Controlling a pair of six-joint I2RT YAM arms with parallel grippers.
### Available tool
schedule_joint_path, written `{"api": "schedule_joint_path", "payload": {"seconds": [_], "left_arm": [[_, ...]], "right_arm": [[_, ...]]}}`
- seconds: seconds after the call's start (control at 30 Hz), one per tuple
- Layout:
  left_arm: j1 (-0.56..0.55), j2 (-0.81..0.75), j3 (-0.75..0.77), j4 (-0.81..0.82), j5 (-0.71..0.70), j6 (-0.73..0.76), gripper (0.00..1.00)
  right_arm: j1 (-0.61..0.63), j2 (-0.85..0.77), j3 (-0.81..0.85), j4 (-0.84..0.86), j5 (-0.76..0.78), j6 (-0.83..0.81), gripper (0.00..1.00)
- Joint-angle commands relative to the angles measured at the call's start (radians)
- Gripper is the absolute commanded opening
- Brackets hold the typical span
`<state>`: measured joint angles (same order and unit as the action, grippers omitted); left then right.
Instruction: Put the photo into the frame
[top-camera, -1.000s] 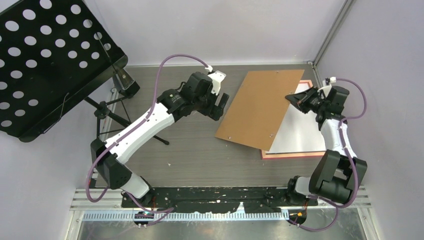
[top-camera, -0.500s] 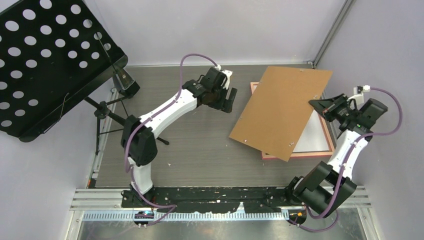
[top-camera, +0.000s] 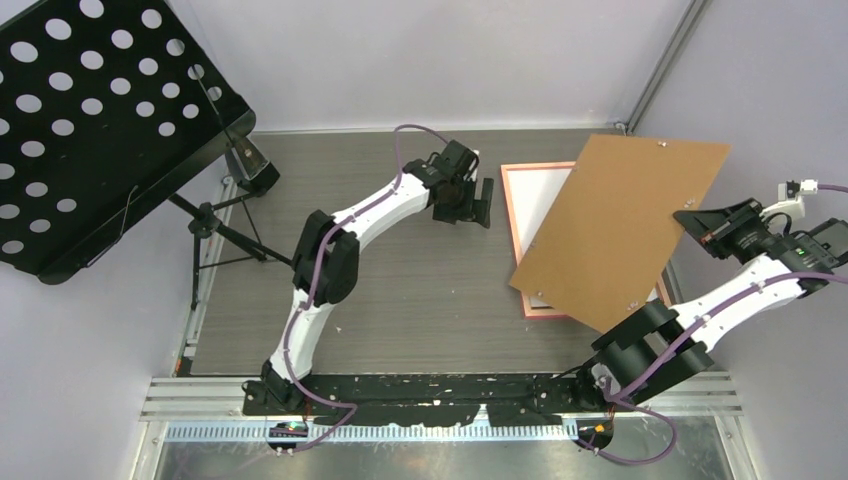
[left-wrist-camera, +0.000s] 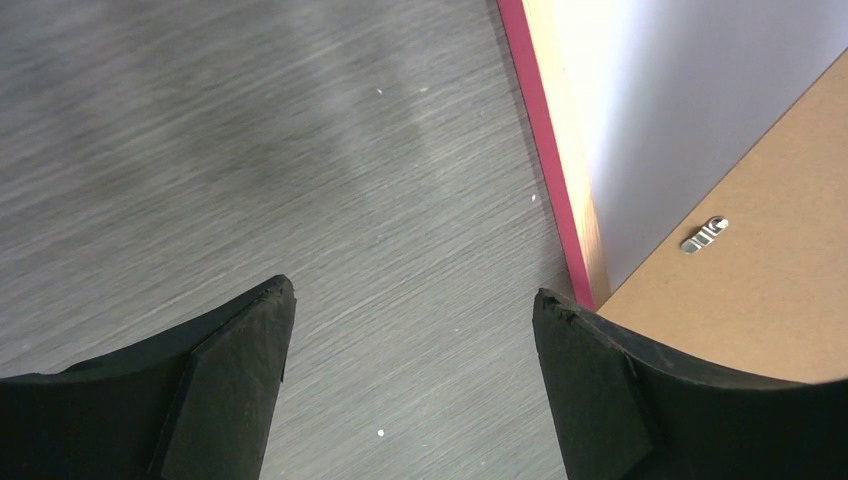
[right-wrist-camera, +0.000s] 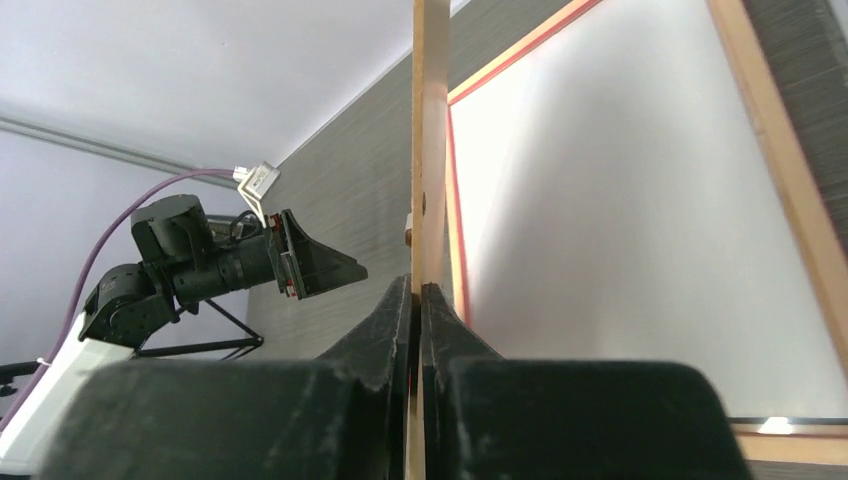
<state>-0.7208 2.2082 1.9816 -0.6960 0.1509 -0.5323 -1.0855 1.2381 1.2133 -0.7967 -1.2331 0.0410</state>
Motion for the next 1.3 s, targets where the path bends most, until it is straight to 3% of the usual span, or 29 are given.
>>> {"api": "schedule_joint_path", "payload": {"seconds": [0.0,0.23,0.3,0.57,1.27], "left_arm": [[-0.06,0.031,0.082,0.003,-0.002,-0.049,0.88],[-0.122,0.137,0.192,-0.048,-0.049,-0.114,0.82],[-0.141,0.154,0.204,-0.045,-0.057,-0.113,0.82],[-0.207,0.224,0.278,-0.07,-0.141,-0.065,0.8],[-0.257,0.322,0.333,-0.061,-0.178,-0.002,0.77]], "right_arm": [[-0.049,0.07,0.132,-0.334,-0.096,-0.288,0.05],[-0.112,0.201,0.276,-0.681,-0.101,-0.669,0.05],[-0.131,0.228,0.301,-0.749,-0.091,-0.703,0.06],[-0.159,0.248,0.312,-0.758,-0.038,-0.722,0.06],[-0.159,0.251,0.292,-0.758,-0.031,-0.737,0.06]]}}
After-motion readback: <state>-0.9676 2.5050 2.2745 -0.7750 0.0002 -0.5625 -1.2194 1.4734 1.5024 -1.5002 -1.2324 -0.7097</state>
